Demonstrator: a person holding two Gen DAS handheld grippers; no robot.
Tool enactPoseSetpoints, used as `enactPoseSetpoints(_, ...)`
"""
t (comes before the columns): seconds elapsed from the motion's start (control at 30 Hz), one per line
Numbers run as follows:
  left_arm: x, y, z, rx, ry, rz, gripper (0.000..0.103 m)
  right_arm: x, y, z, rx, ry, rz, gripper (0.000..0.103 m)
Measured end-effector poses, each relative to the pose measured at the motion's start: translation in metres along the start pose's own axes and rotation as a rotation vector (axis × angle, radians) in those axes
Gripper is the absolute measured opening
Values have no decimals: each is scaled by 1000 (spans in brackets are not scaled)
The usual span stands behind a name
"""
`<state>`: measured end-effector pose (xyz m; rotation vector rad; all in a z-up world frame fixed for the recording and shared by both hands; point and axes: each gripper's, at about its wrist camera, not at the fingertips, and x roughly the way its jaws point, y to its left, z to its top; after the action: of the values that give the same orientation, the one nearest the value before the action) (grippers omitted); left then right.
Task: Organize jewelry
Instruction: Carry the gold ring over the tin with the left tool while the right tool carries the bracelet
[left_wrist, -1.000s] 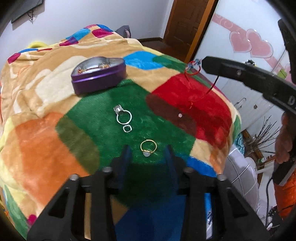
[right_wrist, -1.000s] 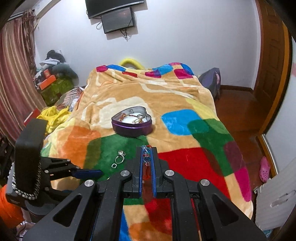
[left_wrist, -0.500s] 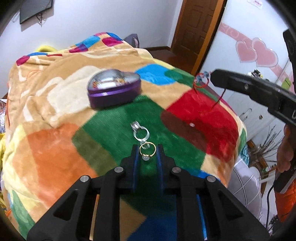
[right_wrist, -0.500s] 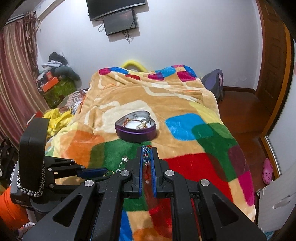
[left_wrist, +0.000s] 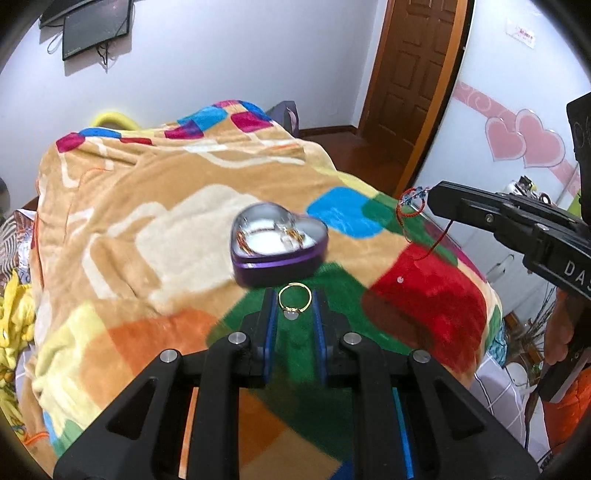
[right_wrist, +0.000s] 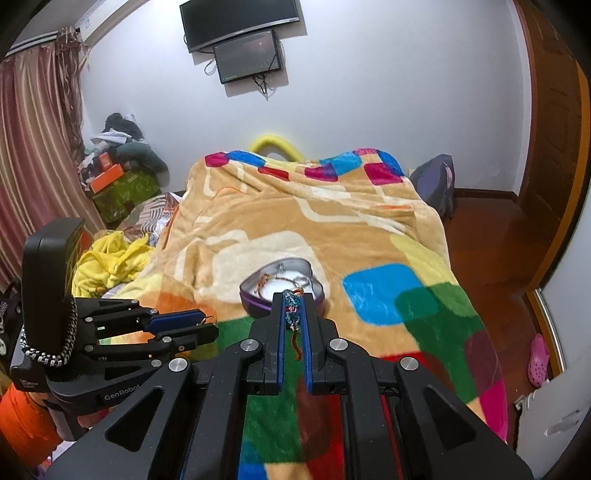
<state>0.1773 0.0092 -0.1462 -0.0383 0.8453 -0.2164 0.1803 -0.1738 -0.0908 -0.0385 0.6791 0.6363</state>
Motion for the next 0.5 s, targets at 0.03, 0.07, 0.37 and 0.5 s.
enactPoseSetpoints(0.03, 0, 2, 3, -2, -6, 3, 17, 1, 1, 2, -1, -4, 3, 7)
enactPoseSetpoints(0.07, 0, 4, 5, -4, -11, 4, 17, 3, 2, 5, -2, -7, 8, 7)
enactPoseSetpoints(0.37, 6, 27, 29, -33, -49, 14, 17, 21, 11, 27, -20, -31, 42, 7)
enactPoseSetpoints(0.5, 11, 35, 37, -46, -59, 12, 17, 33, 16, 34, -33, -30, 54, 7)
